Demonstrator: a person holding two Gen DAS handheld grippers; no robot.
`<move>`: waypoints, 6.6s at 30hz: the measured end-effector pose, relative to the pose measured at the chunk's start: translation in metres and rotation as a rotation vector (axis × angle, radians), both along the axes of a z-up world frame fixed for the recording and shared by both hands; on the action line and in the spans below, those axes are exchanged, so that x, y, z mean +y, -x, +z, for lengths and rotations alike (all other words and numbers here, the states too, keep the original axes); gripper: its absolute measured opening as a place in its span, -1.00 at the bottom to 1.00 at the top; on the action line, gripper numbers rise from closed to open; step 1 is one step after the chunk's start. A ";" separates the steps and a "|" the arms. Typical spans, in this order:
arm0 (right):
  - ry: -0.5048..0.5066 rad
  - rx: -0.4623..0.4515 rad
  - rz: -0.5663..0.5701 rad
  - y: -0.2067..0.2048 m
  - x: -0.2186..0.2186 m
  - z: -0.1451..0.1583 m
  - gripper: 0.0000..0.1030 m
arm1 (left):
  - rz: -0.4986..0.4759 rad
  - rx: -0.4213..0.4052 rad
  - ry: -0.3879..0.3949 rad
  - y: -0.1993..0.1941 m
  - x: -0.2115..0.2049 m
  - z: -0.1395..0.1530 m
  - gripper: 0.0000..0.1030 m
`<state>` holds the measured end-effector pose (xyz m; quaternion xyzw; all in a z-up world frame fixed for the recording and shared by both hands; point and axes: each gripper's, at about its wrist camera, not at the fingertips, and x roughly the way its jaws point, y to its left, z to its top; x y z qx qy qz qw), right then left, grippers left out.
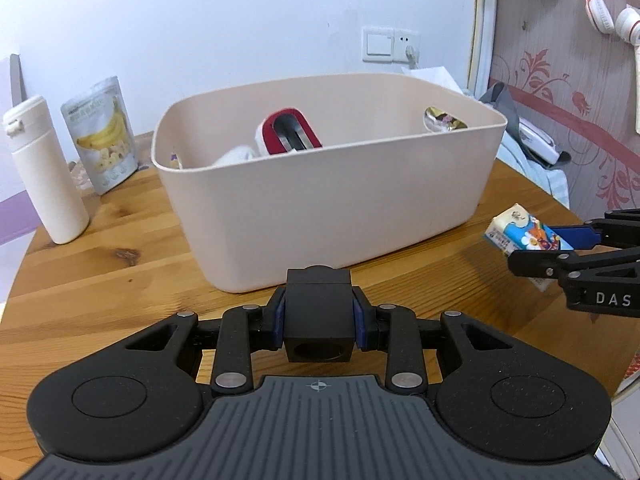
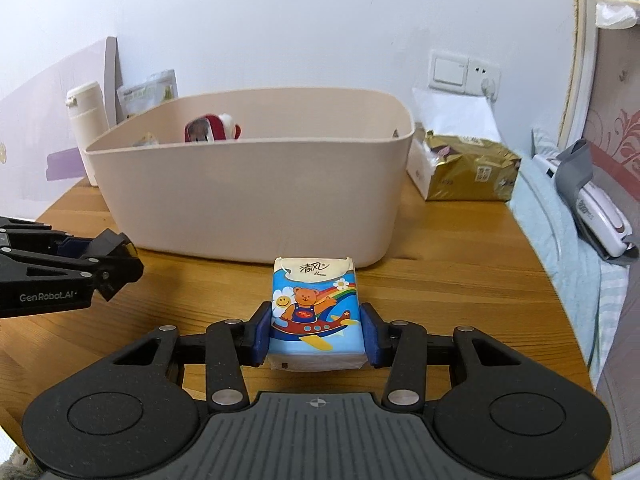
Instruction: Organize objects
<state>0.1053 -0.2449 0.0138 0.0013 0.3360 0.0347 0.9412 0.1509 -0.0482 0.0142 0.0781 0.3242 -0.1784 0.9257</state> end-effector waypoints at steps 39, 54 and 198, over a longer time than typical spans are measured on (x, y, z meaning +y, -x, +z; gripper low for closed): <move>0.014 -0.234 -0.024 -0.006 -0.014 0.083 -0.17 | 0.021 -0.233 0.042 -0.029 0.014 0.096 -0.38; 0.016 -0.239 -0.012 -0.063 -0.003 0.089 -0.17 | 0.012 -0.193 0.059 -0.092 0.001 0.086 -0.38; -0.057 -0.171 0.032 0.118 0.007 0.057 1.00 | 0.227 -0.153 0.073 0.144 0.033 0.058 0.58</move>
